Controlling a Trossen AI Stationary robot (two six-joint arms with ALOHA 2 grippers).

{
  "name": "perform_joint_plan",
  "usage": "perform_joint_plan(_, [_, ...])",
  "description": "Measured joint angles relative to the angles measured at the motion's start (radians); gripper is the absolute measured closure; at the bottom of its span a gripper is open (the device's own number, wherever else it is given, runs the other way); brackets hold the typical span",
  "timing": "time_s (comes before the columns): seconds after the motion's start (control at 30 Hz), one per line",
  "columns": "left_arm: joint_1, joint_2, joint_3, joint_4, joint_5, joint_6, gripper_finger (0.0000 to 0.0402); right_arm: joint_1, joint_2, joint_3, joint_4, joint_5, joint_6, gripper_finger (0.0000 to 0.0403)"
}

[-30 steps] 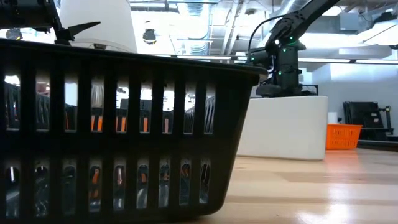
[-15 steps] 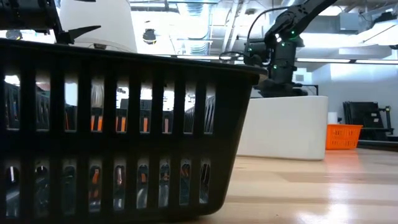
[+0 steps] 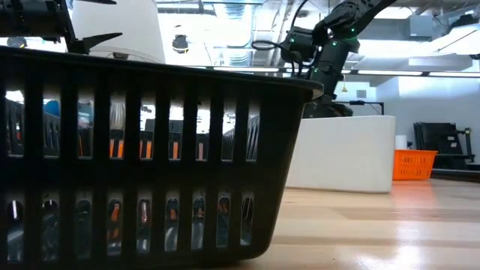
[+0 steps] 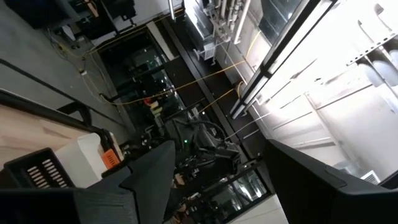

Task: Stack baskets by color
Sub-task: Stack the top right white bin on top of the bottom right white bin

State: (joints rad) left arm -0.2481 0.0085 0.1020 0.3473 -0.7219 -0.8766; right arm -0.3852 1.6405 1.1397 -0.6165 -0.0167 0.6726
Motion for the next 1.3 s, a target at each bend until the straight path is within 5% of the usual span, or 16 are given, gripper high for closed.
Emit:
perform_joint_plan(0.27, [0.0,0.0,0.0,0.0,0.0,-0.006,0.0164,0.018,-0.002,0.017,0.061,-0.037,-0.016,0.0239])
perform_joint_plan(0.5, [0.0,0.0,0.0,0.0,0.0,-0.015,0.0164,-0.026,-0.013,0.139,-0.272,0.093,-0.039,0.0252])
perform_joint_plan(0.73, [0.0,0.0,0.0,-0.001,0.0,-0.004,0.0164,-0.074,-0.012,0.14,-0.419,0.173,-0.112,0.0246])
perform_joint_plan(1.07, [0.0,0.0,0.0,-0.029,0.0,-0.007,0.0164,-0.129,0.0,0.065,-0.388,0.199,-0.127,0.0182])
perform_joint_plan(1.3, [0.0,0.0,0.0,-0.03,-0.001,-0.008,0.0164,-0.128,0.0,-0.022,-0.307,0.2,-0.124,0.0181])
